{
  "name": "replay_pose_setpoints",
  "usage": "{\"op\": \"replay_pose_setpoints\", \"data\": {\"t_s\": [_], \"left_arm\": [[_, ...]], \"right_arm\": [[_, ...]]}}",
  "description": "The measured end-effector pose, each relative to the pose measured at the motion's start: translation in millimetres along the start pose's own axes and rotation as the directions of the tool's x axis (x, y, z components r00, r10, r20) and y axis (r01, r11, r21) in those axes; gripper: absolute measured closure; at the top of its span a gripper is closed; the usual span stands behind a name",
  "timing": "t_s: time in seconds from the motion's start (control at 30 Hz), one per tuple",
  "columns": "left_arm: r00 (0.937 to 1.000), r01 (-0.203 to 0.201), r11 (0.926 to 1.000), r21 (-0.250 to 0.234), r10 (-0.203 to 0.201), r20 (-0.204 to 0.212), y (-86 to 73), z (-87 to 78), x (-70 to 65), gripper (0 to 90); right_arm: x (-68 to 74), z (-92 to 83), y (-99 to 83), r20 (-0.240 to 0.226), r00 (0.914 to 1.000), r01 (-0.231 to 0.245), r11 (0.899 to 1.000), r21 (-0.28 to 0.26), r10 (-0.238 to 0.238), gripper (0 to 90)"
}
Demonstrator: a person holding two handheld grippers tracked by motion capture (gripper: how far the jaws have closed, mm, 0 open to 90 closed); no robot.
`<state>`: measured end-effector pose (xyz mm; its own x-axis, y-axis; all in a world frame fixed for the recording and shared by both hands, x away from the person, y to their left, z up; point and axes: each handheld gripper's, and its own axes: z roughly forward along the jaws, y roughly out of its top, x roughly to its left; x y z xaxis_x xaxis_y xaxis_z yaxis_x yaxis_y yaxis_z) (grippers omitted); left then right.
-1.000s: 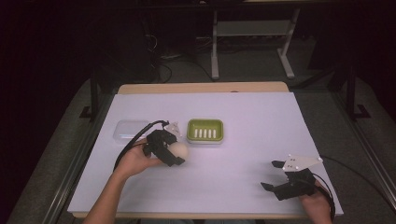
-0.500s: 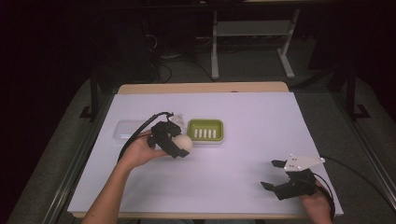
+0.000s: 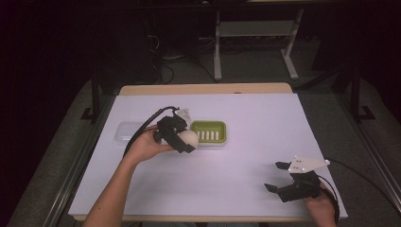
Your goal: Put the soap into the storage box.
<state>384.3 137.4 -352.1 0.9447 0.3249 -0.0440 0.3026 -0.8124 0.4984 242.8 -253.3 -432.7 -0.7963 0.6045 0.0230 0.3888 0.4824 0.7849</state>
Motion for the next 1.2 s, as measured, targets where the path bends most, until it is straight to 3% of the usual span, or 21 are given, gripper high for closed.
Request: {"op": "replay_pose_setpoints", "data": {"t_s": [0.57, 1.2], "left_arm": [[1.0, -0.001, 1.0, -0.005, 0.001, 0.001, 18.2, 5.4, 13.3, 25.3], [0.9994, 0.031, 0.9994, -0.016, -0.031, 0.012, 36.8, 18.5, 36.8, 25.3]], "right_arm": [[-0.5, 1.8, 1.7, -0.007, 0.9999, 0.01, 1.0, -0.005, -0.01, 13.4], [-1.9, 2.3, 1.6, -0.008, 1.0, 0.005, 1.0, 0.011, -0.005, 13.4]]}}
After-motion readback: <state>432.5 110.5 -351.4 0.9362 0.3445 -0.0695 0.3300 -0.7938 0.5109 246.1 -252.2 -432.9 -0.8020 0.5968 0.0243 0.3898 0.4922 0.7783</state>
